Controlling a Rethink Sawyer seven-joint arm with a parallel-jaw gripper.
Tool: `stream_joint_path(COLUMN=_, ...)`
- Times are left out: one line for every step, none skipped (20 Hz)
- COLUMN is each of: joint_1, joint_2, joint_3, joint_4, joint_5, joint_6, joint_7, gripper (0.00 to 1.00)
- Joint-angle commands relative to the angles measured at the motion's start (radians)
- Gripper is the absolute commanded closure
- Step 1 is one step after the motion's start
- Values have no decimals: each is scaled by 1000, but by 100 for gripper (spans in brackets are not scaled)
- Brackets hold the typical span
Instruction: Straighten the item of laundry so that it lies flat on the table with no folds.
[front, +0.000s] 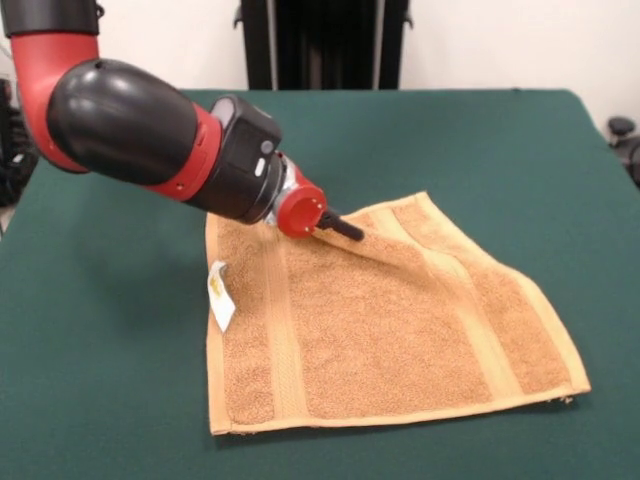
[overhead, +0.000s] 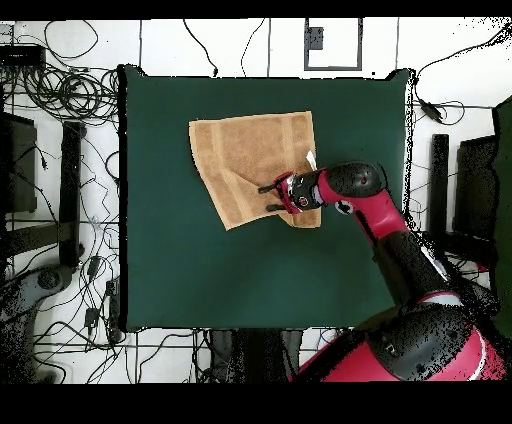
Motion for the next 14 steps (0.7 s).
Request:
stream_joint_path(joint_1=56, joint_2=67, joint_3=20, joint_4=102, joint_5=-45, joint_6=-144, joint_7=-11, gripper=0)
stream_joint_path(joint_1=55, joint_2=67, joint_3=21, joint_4=106, joint_5=-45, joint_6=-149, joint_7=-12, gripper=0)
stream_joint_path(joint_1=51, joint_2=68, joint_3=25, joint_4=115, joint_5=-40, joint_6=-155, joint_7=-12, gripper=0)
stream_joint_path(joint_1=48, joint_2=68, joint_3=29, joint_4=124, joint_5=-35, joint_6=-161, joint_7=-11, gripper=0)
stream_joint_path(joint_1=44, joint_2=69, joint_3=34, joint_4=133, joint_5=-31, joint_6=-168, joint_7=-11, gripper=0)
stream_joint_path(joint_1=42, joint_2=68, joint_3=36, joint_4=140, joint_5=-30, joint_6=-175, joint_7=-11, gripper=0)
stream_joint_path(joint_1=39, joint_2=66, joint_3=41, joint_4=154, joint_5=-25, joint_6=-188, joint_7=-7, gripper=0)
stream_joint_path(joint_1=38, joint_2=65, joint_3=43, joint_4=162, joint_5=-24, joint_6=-199, joint_7=-6, gripper=0)
stream_joint_path(joint_1=35, joint_2=63, joint_3=46, joint_4=177, joint_5=-23, joint_6=-220, joint_7=-2, gripper=0)
stream_joint_path(joint_1=34, joint_2=62, joint_3=48, joint_4=185, joint_5=-21, joint_6=-230, joint_7=0, gripper=0)
stream_joint_path(joint_1=30, joint_2=59, joint_3=52, joint_4=202, joint_5=-21, joint_6=-254, joint_7=3, gripper=0)
stream_joint_path(joint_1=28, joint_2=59, joint_3=54, joint_4=209, joint_5=-20, joint_6=-262, joint_7=4, gripper=0)
stream_joint_path(joint_1=24, joint_2=55, joint_3=59, joint_4=225, joint_5=-17, joint_6=-277, joint_7=6, gripper=0)
stream_joint_path(joint_1=22, joint_2=54, joint_3=60, joint_4=232, joint_5=-16, joint_6=-285, joint_7=7, gripper=0)
